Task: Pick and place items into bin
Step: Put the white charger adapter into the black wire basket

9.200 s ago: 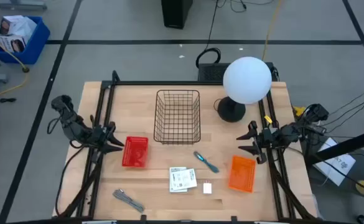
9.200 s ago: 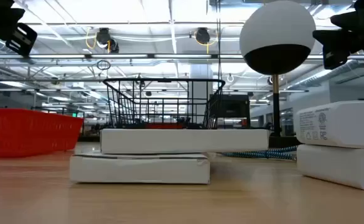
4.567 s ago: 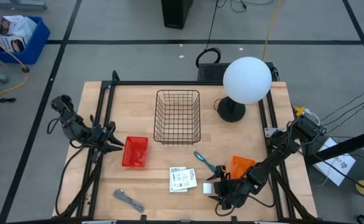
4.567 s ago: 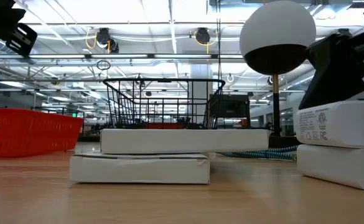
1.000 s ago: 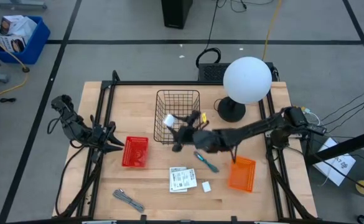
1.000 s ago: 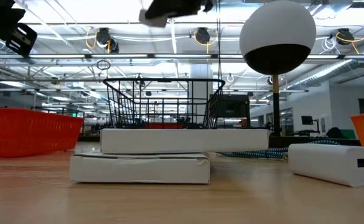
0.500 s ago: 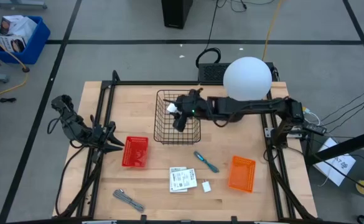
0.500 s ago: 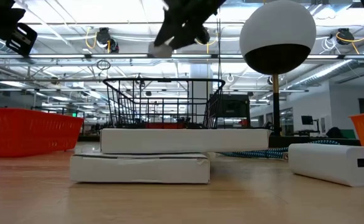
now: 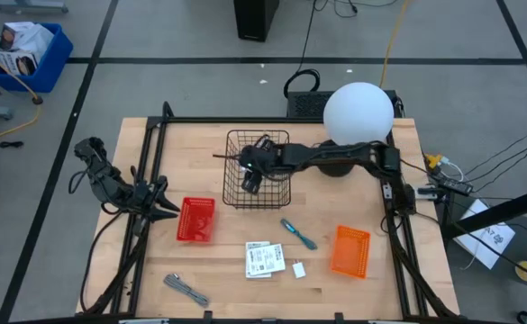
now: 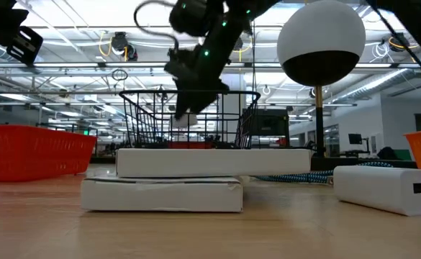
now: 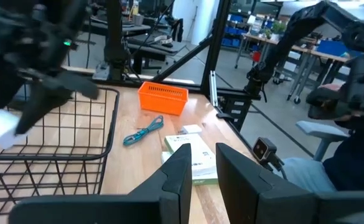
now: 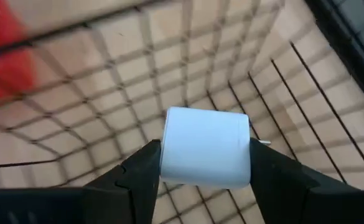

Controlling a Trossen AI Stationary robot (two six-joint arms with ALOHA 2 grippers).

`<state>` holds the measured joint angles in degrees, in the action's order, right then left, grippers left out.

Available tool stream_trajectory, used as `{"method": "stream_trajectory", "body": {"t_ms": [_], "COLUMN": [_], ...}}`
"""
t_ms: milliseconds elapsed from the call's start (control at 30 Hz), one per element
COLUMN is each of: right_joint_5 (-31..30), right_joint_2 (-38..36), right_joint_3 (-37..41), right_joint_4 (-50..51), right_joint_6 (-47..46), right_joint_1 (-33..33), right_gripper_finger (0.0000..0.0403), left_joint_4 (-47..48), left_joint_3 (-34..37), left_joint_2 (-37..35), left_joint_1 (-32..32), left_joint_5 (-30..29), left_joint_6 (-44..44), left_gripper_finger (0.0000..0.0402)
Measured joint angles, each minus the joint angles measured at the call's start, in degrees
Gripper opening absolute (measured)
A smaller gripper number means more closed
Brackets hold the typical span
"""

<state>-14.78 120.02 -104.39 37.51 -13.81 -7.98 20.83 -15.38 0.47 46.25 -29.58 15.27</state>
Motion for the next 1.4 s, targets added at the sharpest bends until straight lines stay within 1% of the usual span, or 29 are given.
{"method": "stream_trajectory", "body": {"t_ms": [67, 167, 433, 500, 700, 833, 1000, 1167, 1300, 1400], "right_joint_5": [0.38, 4.16, 8.68, 10.28, 12.26, 12.32, 12.24, 14.68, 12.44, 11.82], "right_joint_2": [2.36, 5.55, 9.42, 9.69, 9.46, 9.47, 9.47, 9.38, 9.21, 9.04], "right_joint_3": [-2.51, -4.07, -4.33, -4.33, -4.31, -4.30, -2.22, 0.42, 0.78, 0.85], "right_joint_4": [3.66, 6.40, 5.58, 5.20, 3.47, 2.90, 0.77, -2.30, -3.62, -5.68], "right_joint_6": [-2.17, -3.50, -3.50, -3.52, -2.10, -0.93, -0.47, 0.90, 1.56, 2.12], "right_joint_1": [-1.15, -2.72, -4.19, -4.41, -4.75, -4.75, -4.94, -5.49, -5.50, -5.21], "right_gripper_finger": [0.0204, 0.0206, 0.0208, 0.0210, 0.0216, 0.0223, 0.0233, 0.0235, 0.0237, 0.0247], "left_joint_4": [-0.05, -0.01, -0.04, -0.06, -0.06, -0.07, -0.06, -0.06, -0.06, -0.06], "left_joint_3": [0.00, 0.00, 0.00, 0.00, 0.00, 0.00, 0.00, 0.00, 0.00, 0.00], "left_joint_2": [0.01, 0.00, 0.00, 0.00, 0.00, 0.00, 0.00, 0.00, 0.00, 0.00], "left_joint_1": [0.00, -0.01, -0.02, -0.01, -0.01, -0.01, 0.00, -0.01, 0.00, -0.02], "left_joint_5": [-0.04, -0.13, -0.26, -0.24, -0.22, -0.20, -0.17, 0.00, 0.00, 0.00], "left_joint_6": [0.00, -0.01, -0.02, -0.02, -0.02, -0.02, -0.02, -0.02, -0.02, -0.02], "left_gripper_finger": [0.0077, 0.0077, 0.0077, 0.0077, 0.0076, 0.0076, 0.0077, 0.0077, 0.0077, 0.0077]}}
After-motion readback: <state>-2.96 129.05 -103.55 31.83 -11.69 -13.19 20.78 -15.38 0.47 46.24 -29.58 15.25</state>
